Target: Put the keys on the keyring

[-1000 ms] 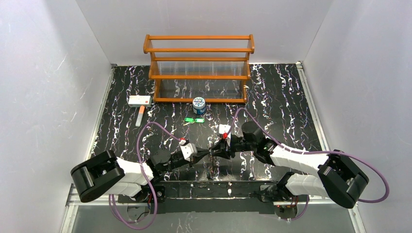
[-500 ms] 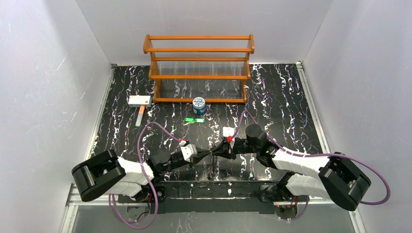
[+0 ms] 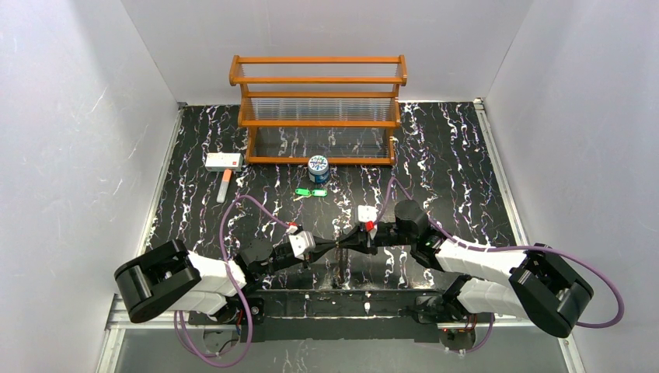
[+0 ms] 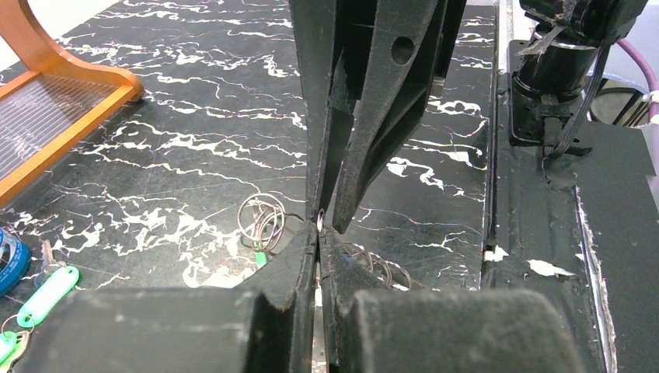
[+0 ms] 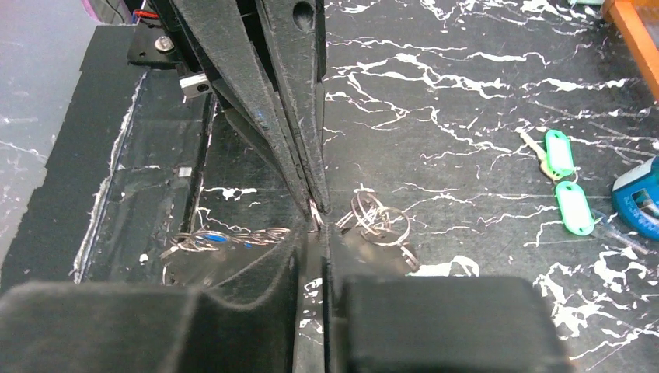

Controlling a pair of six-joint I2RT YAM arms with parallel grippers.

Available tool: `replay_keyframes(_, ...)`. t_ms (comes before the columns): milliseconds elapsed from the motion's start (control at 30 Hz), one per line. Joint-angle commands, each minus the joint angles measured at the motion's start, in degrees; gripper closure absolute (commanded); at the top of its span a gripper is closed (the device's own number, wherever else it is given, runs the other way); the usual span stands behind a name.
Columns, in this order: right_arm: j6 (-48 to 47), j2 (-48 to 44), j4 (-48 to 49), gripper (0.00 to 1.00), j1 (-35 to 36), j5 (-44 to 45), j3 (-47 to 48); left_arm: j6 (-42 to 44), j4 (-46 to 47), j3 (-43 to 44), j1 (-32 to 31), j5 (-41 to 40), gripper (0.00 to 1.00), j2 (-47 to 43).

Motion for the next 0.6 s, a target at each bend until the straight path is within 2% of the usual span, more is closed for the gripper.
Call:
replay_keyframes(0, -3.11, -0.63, 5.07, 0.85, 0.2, -3.77, -0.43, 1.04, 2.58, 0.26, 0.06, 0.78, 1.0, -0.72)
replay_keyframes(167, -4.72, 0.14, 5.2, 0.95, 0.2, -6.0, -0.07, 1.15, 2.58, 1.29, 0.18, 1.45, 1.0, 0.48)
replay_keyframes(567, -6.39, 1.2, 2.23, 0.99, 0.2, -5.41, 0.52, -1.65, 2.58, 3.77, 3.98, 8.05, 1.0, 2.66)
